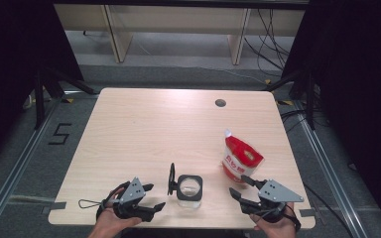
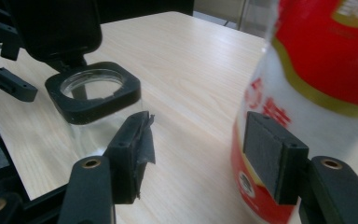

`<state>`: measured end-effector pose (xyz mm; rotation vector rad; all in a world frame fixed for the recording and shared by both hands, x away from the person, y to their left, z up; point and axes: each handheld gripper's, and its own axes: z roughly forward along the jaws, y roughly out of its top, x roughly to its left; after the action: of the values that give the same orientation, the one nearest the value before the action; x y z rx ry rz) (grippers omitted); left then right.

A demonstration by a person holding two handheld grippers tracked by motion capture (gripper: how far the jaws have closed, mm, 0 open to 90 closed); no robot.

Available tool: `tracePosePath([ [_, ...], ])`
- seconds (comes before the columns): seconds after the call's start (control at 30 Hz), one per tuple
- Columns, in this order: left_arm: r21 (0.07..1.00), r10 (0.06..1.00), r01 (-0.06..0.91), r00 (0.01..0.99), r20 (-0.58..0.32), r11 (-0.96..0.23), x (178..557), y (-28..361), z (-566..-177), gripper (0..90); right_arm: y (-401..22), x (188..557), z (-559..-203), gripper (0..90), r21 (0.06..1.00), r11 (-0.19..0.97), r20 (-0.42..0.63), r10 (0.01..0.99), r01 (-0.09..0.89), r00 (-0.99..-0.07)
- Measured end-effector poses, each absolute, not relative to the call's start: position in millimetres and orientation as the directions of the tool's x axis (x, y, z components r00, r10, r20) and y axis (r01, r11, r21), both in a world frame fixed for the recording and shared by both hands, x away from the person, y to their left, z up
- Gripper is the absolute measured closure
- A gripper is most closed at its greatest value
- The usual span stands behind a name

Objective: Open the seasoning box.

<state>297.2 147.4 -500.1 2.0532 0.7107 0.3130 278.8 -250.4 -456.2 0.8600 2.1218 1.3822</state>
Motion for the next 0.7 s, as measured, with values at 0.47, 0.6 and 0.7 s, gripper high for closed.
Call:
tracePosePath([
  [0.47,0.831,0.579,0.379,0.811,-0.087,-0.406,299,148,-500,15.4,-279,274,-466,31.7,0.926,0.215,0.021,0.792,0.31,-0.61],
  [0.6,0.835,0.568,0.363,0.82,-0.075,-0.414,300,150,-498,15.9,-284,280,-470,29.6,0.931,0.204,0.026,0.791,0.304,-0.611],
  [0.7,0.84,0.59,0.381,0.802,-0.092,-0.386,300,151,-497,17.0,-288,283,-472,26.5,0.931,0.19,0.033,0.806,0.311,-0.591],
])
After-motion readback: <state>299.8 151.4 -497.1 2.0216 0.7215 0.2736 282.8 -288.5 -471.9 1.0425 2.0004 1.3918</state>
